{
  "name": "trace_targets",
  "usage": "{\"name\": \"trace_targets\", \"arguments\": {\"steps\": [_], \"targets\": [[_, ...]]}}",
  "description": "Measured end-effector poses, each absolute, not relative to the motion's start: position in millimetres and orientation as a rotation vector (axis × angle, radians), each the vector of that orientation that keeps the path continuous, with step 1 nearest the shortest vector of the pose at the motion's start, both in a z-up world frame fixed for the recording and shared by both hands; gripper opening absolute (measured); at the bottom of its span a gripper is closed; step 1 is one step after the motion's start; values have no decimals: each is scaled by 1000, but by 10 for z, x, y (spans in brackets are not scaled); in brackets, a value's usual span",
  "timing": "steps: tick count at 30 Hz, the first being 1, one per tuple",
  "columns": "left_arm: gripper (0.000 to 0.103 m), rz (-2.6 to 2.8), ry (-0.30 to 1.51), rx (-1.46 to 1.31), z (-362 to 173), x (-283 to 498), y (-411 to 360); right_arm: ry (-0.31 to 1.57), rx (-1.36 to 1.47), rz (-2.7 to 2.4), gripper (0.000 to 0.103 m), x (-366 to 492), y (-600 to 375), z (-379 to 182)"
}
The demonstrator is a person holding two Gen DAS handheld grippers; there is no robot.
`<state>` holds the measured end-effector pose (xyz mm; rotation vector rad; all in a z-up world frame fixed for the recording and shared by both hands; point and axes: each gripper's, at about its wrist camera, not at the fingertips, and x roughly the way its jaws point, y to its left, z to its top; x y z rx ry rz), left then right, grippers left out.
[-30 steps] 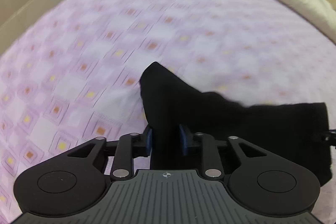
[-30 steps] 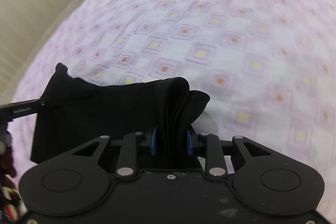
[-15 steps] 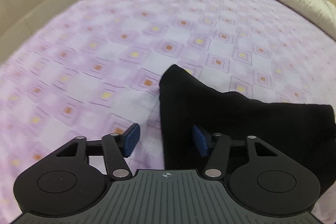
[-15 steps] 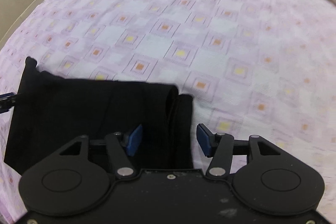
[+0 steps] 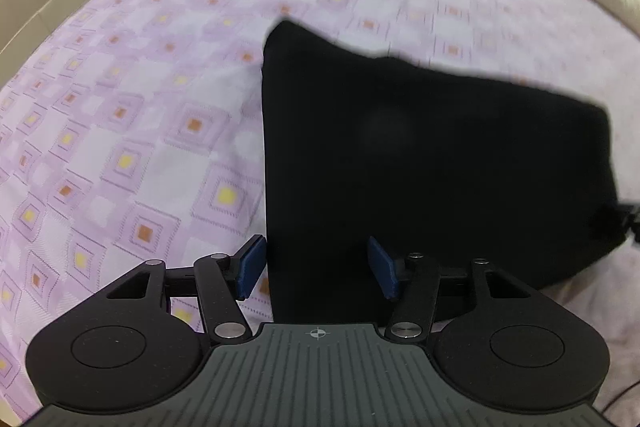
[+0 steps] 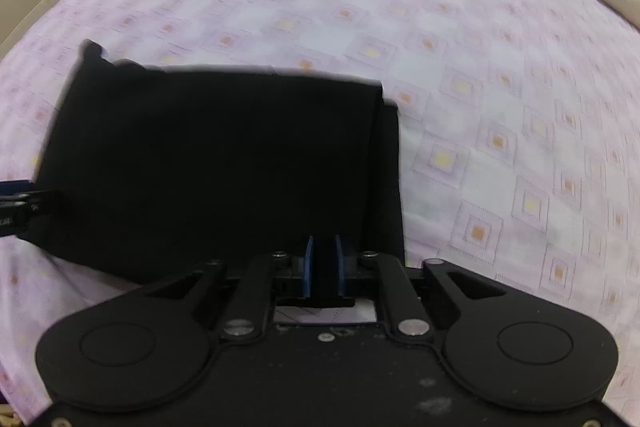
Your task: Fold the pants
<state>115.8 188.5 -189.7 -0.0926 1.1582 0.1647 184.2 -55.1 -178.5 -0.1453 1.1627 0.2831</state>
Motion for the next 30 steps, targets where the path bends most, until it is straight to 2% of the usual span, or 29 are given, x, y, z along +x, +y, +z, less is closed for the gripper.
{"name": "trace_targets", "arguments": {"steps": [4, 6, 8, 10, 14, 22, 26, 30], "targets": [[57, 193, 1178, -177, -1857, 1236, 1984, 1160, -151, 274, 12, 1860, -510, -1711], [56, 213, 1177, -157, -1774, 1221, 1944, 1151, -127, 268, 21, 1844, -551, -1628], [56, 232, 1166, -149, -1640, 1194, 1877, 1127, -79, 264, 23, 1771, -617, -1495], [56, 240, 1140, -166, -1494, 1115, 1806, 1103, -37, 269, 40, 1693, -677, -1324], [56, 292, 1083, -134, -1140, 939, 1550, 1032, 2, 302, 52, 1459, -806, -963], [56, 325, 986, -118, -505, 634, 1109, 862, 46, 332, 89, 891, -1050, -221], [56, 315, 942, -119, -283, 436, 924, 789, 41, 355, 102, 569, -1110, 110], [56, 306, 938, -134, -162, 265, 801, 802, 20, 314, 103, 358, -1141, 270]]}}
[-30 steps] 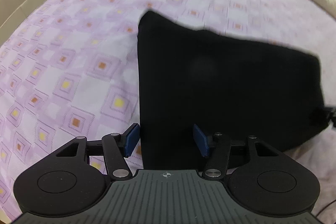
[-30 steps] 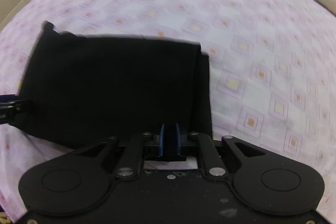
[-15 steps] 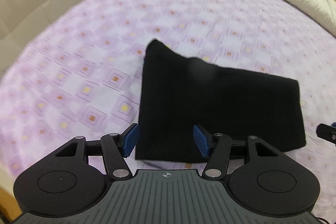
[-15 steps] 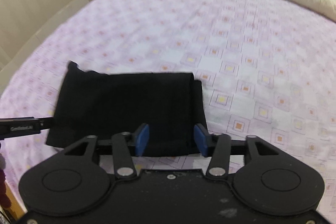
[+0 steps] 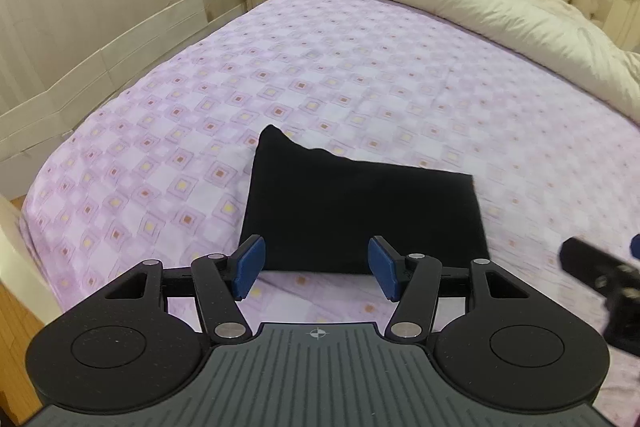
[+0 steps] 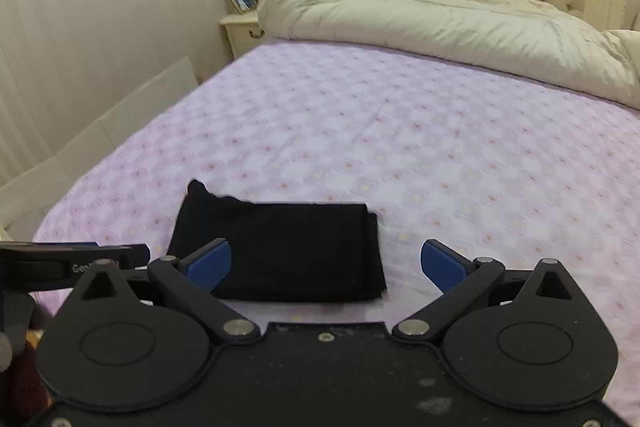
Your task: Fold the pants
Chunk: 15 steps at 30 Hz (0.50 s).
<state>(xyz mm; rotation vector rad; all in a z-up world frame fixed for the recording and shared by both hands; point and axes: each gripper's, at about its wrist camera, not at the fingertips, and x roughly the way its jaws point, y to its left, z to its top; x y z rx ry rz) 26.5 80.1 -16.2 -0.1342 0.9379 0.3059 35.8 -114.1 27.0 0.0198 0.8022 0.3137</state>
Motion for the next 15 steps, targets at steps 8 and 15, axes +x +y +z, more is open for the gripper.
{"name": "trace_targets", "arguments": {"steps": [8, 15], "targets": [[56, 344, 917, -126, -26, -73, 611, 861, 9, 303, 103, 44, -1243, 278], [56, 374, 895, -66, 64, -286, 415, 862, 22, 342, 103, -137, -1312, 291]]}}
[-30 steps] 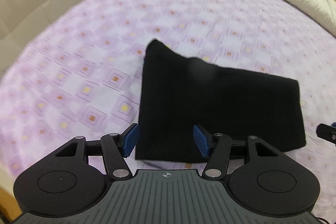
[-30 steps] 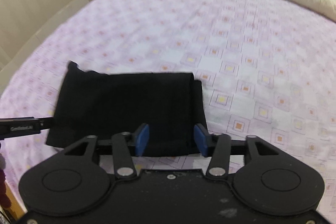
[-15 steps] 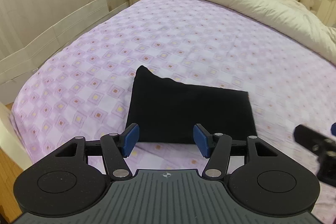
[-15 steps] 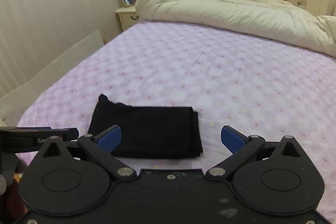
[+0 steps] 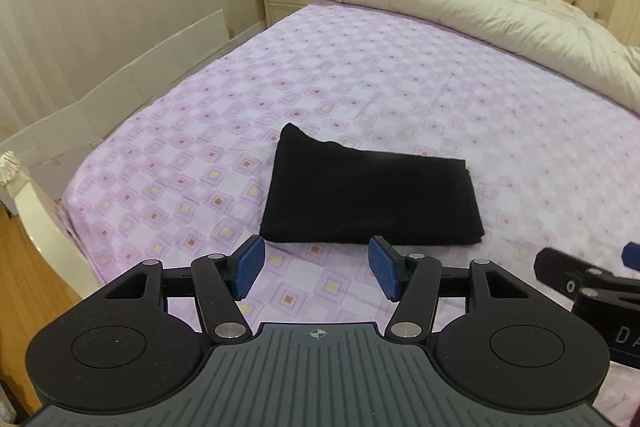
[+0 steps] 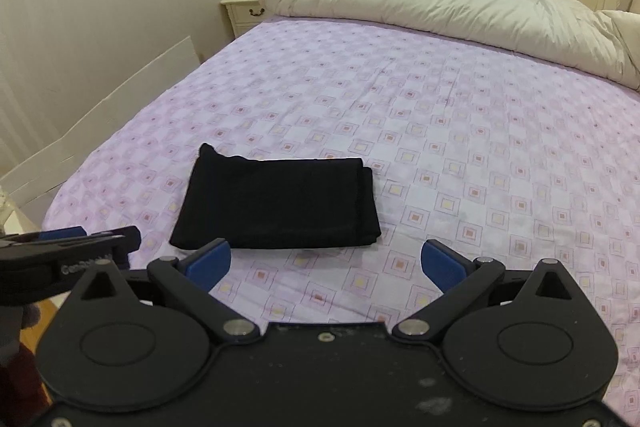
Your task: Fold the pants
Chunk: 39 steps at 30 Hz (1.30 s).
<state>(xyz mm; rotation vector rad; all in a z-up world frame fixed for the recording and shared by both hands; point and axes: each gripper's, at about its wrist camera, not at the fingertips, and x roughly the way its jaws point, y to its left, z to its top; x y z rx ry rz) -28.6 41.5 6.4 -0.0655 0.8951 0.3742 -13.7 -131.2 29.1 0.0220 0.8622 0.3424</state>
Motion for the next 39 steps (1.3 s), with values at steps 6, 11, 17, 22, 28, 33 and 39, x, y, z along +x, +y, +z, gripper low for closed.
{"name": "trace_targets", "arguments": {"steps": [6, 11, 17, 22, 28, 33, 39], "targets": [[56, 353, 870, -70, 111, -432, 290, 809, 23, 335, 103, -311, -1398, 375], [56, 273, 912, -117, 89, -473, 234, 825, 18, 342, 103, -382, -1471, 370], [56, 282, 932, -183, 29, -564, 182, 831, 33, 321, 103, -447, -1580, 357], [56, 327, 933, -108, 35, -602, 62, 852, 30, 306, 103, -462, -1622, 329], [56, 334, 935, -105, 48, -632, 21, 861, 30, 304, 103, -500, -1652, 322], [56, 337, 938, -109, 41, -658, 9, 871, 38, 296, 103, -518, -1665, 321], [56, 339, 945, -107, 26, -664, 11, 871, 38, 304, 103, -552, -1655, 323]]}}
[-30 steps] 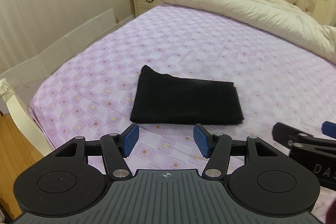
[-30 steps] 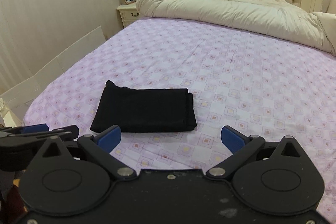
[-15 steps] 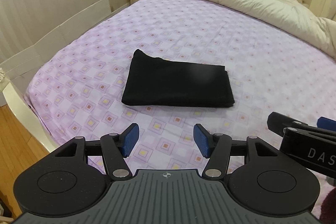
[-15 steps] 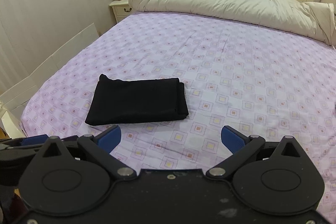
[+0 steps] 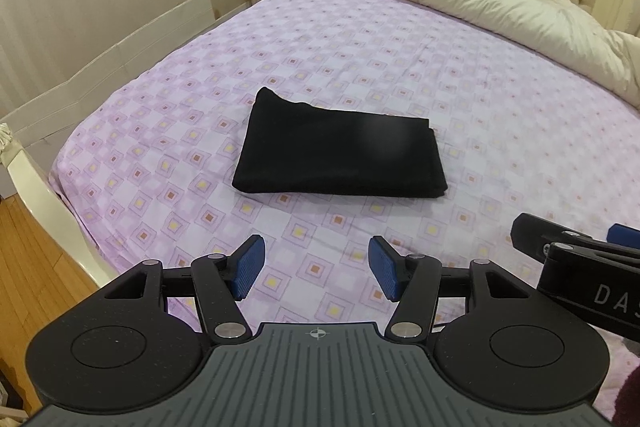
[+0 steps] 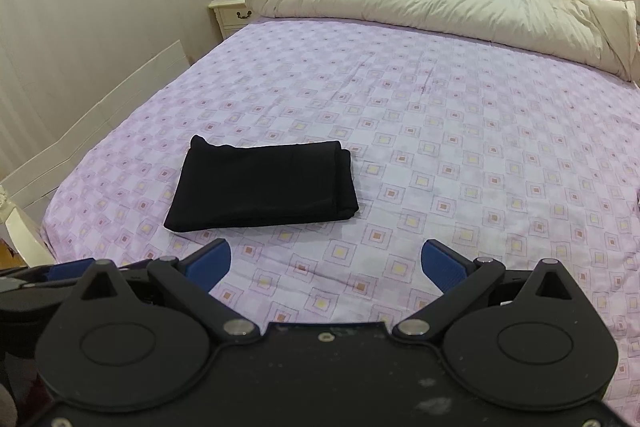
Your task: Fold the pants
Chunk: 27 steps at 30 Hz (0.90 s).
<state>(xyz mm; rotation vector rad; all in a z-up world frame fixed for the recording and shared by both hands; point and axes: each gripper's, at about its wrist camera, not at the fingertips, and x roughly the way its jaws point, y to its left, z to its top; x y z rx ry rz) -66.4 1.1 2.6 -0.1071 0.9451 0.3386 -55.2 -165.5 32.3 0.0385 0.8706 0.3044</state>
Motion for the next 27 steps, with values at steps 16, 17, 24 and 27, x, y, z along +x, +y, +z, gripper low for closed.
{"name": "trace_targets", "arguments": {"steps": [16, 17, 24, 27], "targets": [[56, 345, 949, -110, 19, -666, 38, 878, 51, 323, 103, -545, -1681, 293], [56, 344, 950, -110, 19, -663, 38, 878, 52, 324, 103, -545, -1687, 288], [56, 342, 953, -111, 18, -649, 30, 885, 66, 324, 103, -522, -1721, 273], [56, 341, 952, -105, 20, -637, 14, 888, 68, 325, 103, -513, -1731, 263]]}}
